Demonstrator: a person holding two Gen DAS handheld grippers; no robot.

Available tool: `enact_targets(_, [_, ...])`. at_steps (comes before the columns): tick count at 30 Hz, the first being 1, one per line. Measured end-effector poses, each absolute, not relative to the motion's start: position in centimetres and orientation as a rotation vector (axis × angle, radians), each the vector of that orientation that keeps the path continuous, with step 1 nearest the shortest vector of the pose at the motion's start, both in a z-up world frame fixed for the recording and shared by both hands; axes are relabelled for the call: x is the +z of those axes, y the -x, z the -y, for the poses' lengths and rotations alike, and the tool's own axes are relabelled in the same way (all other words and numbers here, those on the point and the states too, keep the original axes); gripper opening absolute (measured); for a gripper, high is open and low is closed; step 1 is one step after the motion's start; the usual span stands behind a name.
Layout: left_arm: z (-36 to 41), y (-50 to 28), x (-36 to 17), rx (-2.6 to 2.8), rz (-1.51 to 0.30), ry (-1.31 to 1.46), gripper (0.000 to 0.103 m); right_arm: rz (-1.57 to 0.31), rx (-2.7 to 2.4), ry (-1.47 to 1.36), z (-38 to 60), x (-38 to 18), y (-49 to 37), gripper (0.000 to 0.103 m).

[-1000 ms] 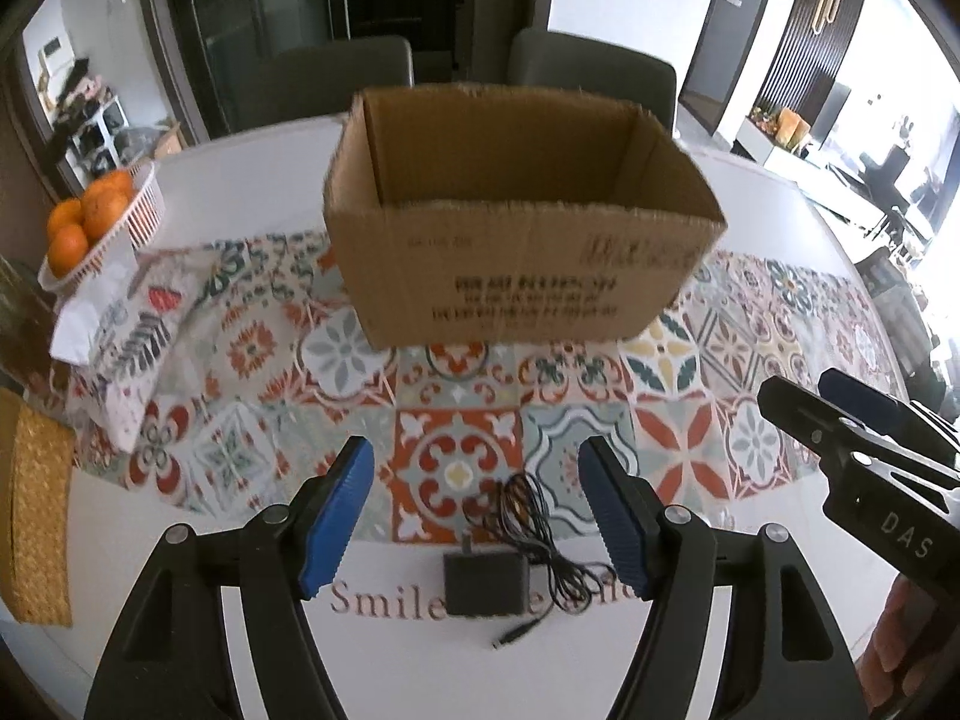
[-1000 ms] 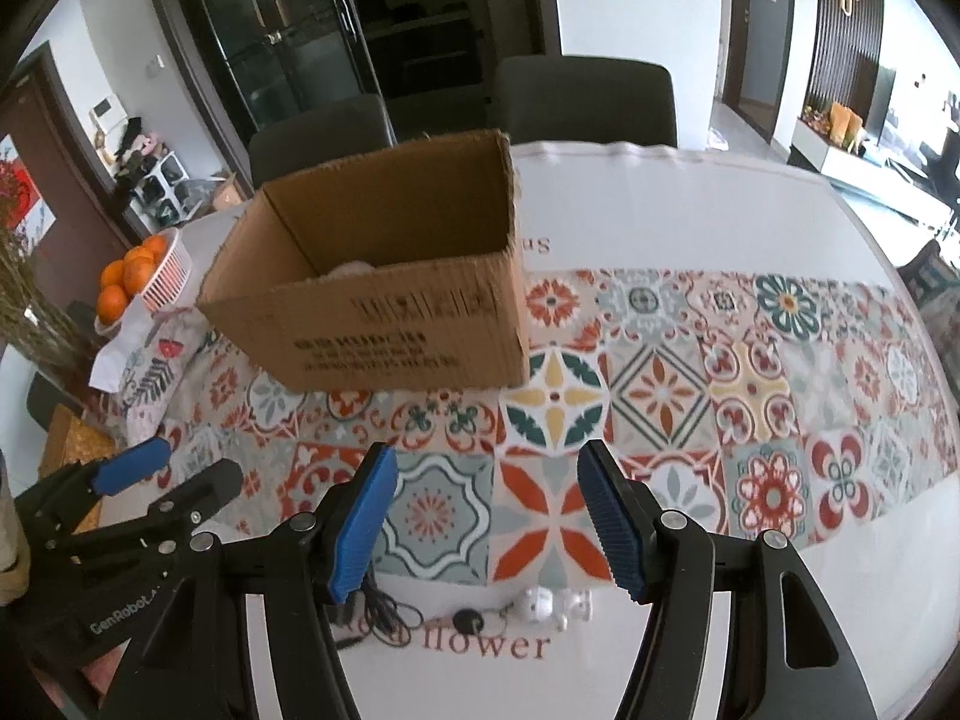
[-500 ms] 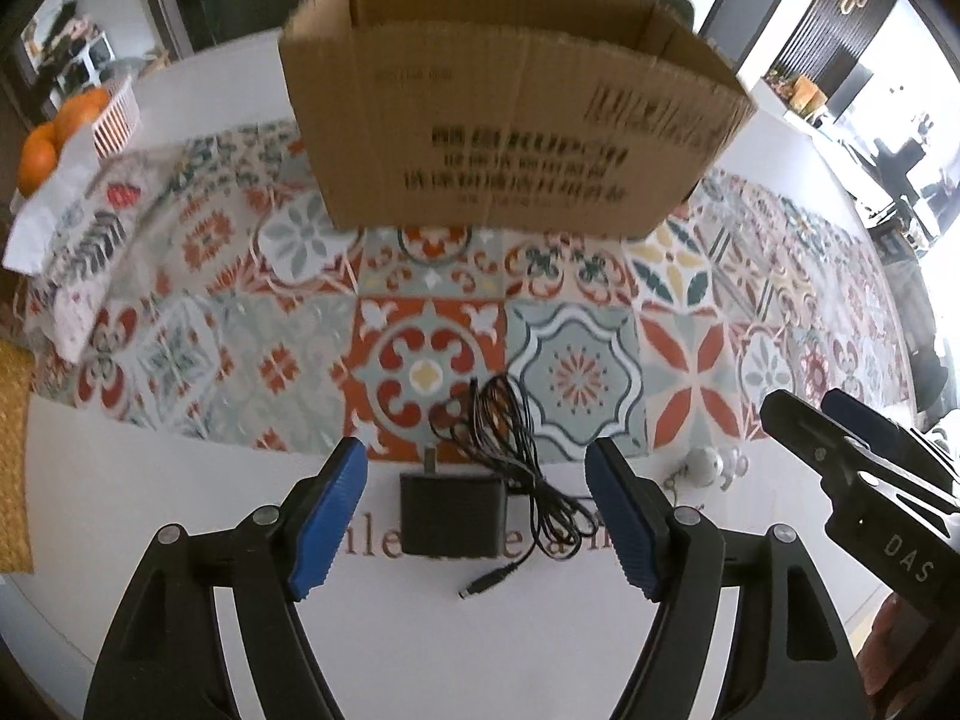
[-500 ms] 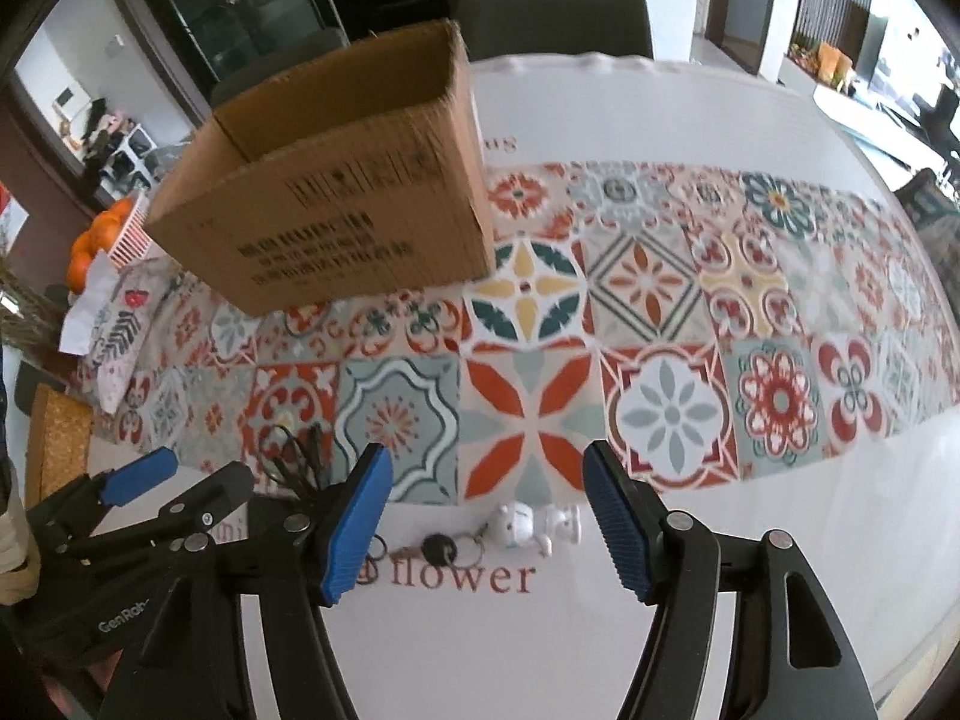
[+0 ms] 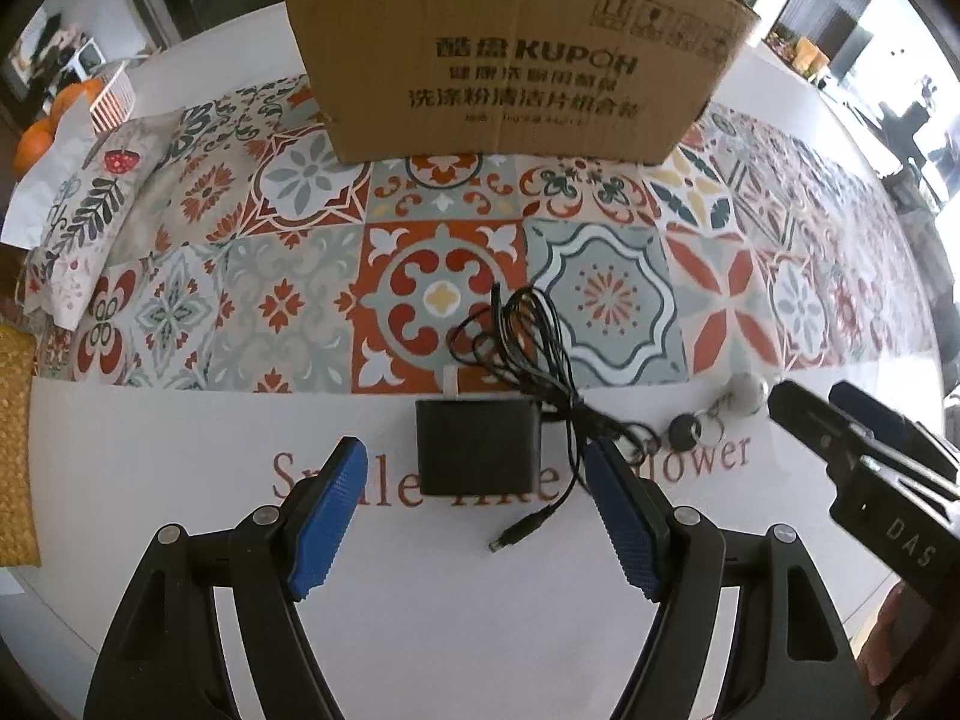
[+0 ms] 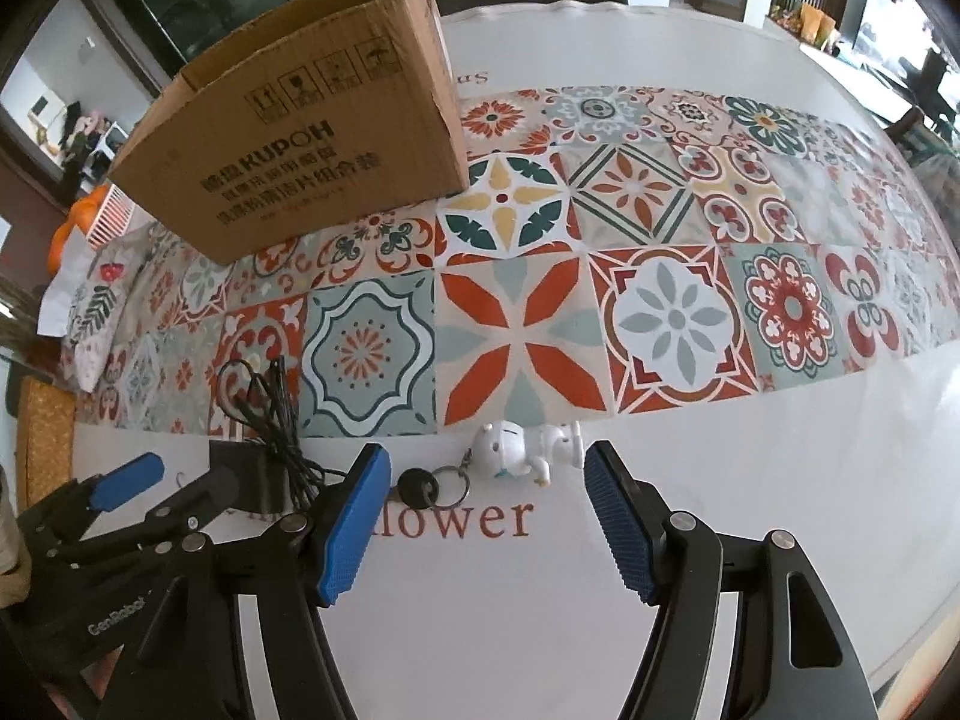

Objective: Organize rigid objects
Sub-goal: 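Grasp the black charger with the left gripper while the right grasps the white dog figurine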

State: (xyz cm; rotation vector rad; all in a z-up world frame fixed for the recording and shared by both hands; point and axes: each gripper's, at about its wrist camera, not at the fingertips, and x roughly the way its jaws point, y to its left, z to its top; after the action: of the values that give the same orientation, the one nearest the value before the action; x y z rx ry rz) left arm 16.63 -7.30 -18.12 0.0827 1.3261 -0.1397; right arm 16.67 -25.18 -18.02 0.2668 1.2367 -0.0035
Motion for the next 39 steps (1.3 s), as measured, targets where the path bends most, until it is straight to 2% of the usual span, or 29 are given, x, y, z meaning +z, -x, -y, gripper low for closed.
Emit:
enact_targets(10, [7.6,-15.1,-19.3,-0.155,-1.301,-0.175,0.075,-1.158,0.003,-0.232,24.9,-18.4,-14.5,0.071])
enact_targets(27, [7.9,-17.1,-22.6,-0.148,-1.348,-0.167,0.074,-1.202,-0.053,-0.200,25.5,-21.6,-16.0,0.072])
enact_targets(39, [8.3,-18.2,-23.5,-0.159,-1.355,-0.162,0.062,-1.202,-0.024,-0.225,25.7,-22.6,-16.7,0.071])
